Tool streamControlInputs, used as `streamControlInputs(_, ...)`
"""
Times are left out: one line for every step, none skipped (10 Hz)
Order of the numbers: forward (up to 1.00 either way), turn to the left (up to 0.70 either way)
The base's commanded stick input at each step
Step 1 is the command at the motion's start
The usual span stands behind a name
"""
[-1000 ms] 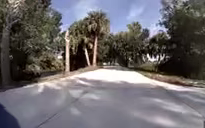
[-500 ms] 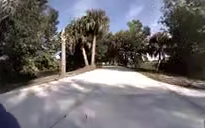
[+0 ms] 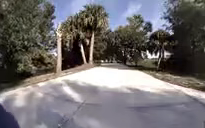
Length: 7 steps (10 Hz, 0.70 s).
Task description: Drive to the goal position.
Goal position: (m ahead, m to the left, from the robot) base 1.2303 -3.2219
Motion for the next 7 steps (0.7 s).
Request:
streamControlInputs(0.00, 0.00)
streamControlInputs(0.00, 0.00)
streamControlInputs(0.00, 0.00)
streamControlInputs(0.00, 0.00)
streamControlInputs(0.00, 0.00)
streamControlInputs(0.00, 0.00)
streamControlInputs(0.00, 0.00)
